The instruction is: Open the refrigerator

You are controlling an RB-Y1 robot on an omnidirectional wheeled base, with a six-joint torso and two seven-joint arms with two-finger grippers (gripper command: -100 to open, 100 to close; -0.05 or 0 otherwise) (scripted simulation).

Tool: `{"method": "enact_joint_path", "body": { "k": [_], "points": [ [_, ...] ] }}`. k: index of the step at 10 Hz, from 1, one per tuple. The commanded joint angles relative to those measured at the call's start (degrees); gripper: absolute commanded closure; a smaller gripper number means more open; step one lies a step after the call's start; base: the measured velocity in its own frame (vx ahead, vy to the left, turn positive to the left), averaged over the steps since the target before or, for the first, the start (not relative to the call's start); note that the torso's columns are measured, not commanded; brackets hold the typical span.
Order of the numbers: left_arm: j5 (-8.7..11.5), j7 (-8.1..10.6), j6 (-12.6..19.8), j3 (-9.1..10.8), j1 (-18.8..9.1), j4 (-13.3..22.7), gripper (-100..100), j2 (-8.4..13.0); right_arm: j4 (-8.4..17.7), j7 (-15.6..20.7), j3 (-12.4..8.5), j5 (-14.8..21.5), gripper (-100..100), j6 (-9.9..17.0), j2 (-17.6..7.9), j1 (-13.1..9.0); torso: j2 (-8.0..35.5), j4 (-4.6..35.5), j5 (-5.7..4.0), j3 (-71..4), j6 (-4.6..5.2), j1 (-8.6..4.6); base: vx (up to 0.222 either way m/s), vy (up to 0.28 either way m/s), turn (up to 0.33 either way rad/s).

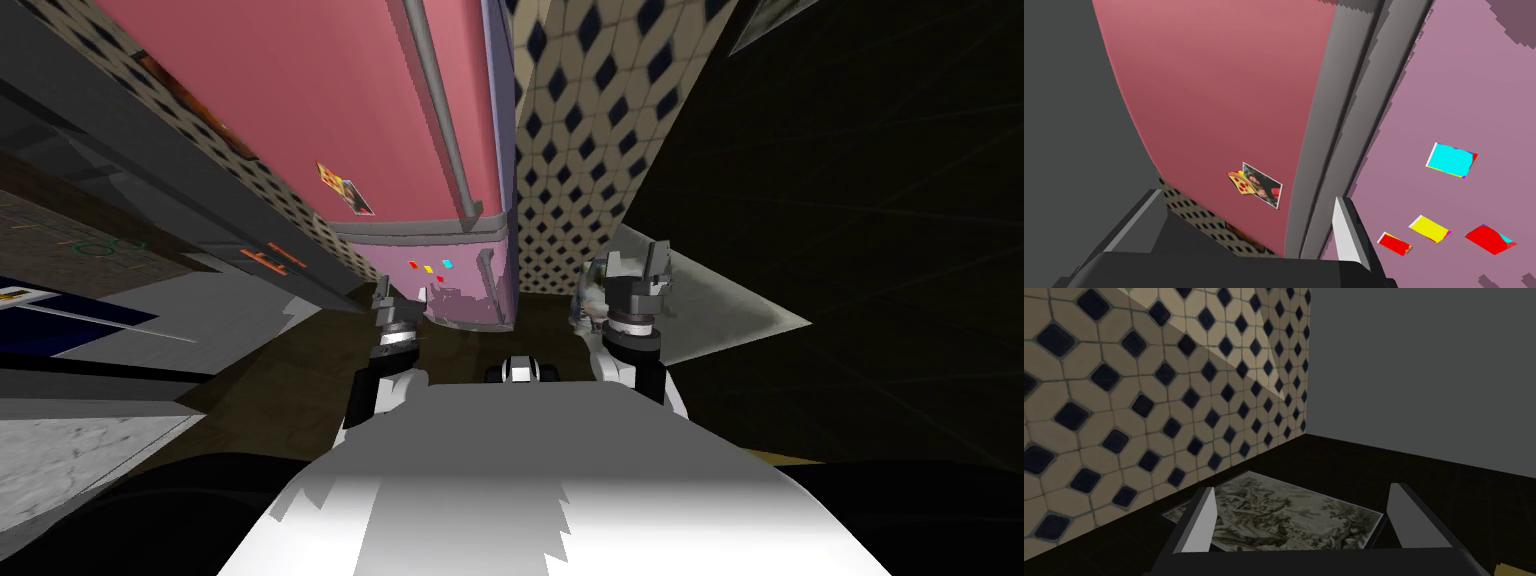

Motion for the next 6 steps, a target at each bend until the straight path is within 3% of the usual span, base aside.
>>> {"method": "enact_joint_path", "body": {
  "k": [1,6],
  "points": [
    [3.1,1.51,2.9,1.35,1.1,-0.8,-100,0.6,0.0,0.0,0.0,0.0,0,0.0,0.0,0.0,-0.1,0.0,0.04,-0.1,0.01,0.15,0.202,-0.132,0.088],
    [9.1,4.42,8.2,4.06,3.3,-1.5,-100,0.7,0.0,0.0,0.0,0.0,0,0.0,0.0,0.0,0.0,0.0,0.02,0.0,0.0,0.12,0.181,-0.167,0.123]
  ]
}}
